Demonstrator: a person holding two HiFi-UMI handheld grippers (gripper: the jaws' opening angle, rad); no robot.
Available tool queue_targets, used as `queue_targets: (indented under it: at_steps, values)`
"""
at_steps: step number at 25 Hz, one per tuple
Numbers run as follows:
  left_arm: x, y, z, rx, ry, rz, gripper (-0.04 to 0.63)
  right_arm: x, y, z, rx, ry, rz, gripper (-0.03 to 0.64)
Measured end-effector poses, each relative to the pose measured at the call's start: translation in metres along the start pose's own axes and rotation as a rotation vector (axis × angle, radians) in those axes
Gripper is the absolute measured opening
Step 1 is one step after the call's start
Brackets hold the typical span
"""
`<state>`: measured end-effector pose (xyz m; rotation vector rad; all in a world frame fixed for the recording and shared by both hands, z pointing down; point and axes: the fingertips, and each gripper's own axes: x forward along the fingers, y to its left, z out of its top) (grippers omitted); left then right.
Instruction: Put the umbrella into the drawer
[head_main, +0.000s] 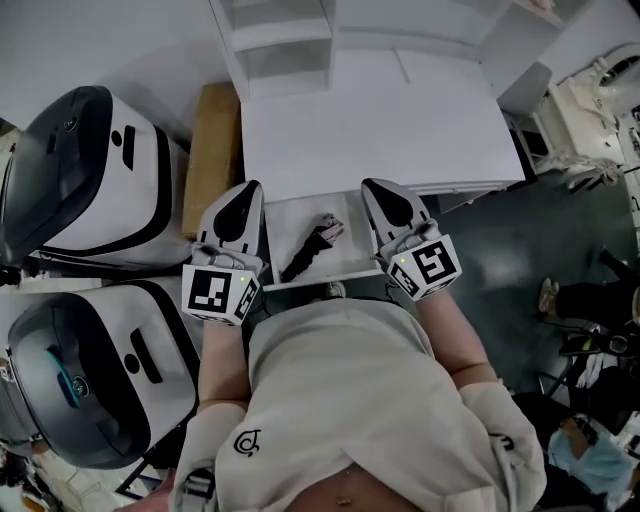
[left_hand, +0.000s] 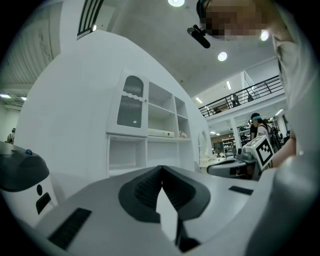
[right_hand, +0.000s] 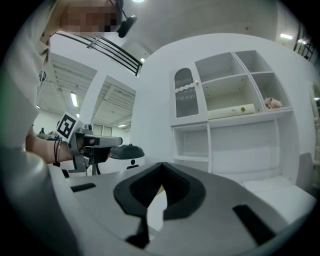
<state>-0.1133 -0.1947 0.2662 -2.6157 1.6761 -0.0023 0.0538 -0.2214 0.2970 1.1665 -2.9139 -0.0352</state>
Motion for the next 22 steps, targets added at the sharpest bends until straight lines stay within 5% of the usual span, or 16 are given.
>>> queue_targets:
  at_steps: [15,22]
  values:
    - [-0.0037,0.0022,-0.0027,-0.067,0.011,0.017,0.011,-0.0032,0.0057,0.0098,0.016,-0.031,-0.002,0.005]
    - [-0.0034,-0.0032,-0.0070,-0.036,0.034,-0.006,0.011,-0.0032,0.0064,0.0075,0.014,-0.027,0.005,0.005]
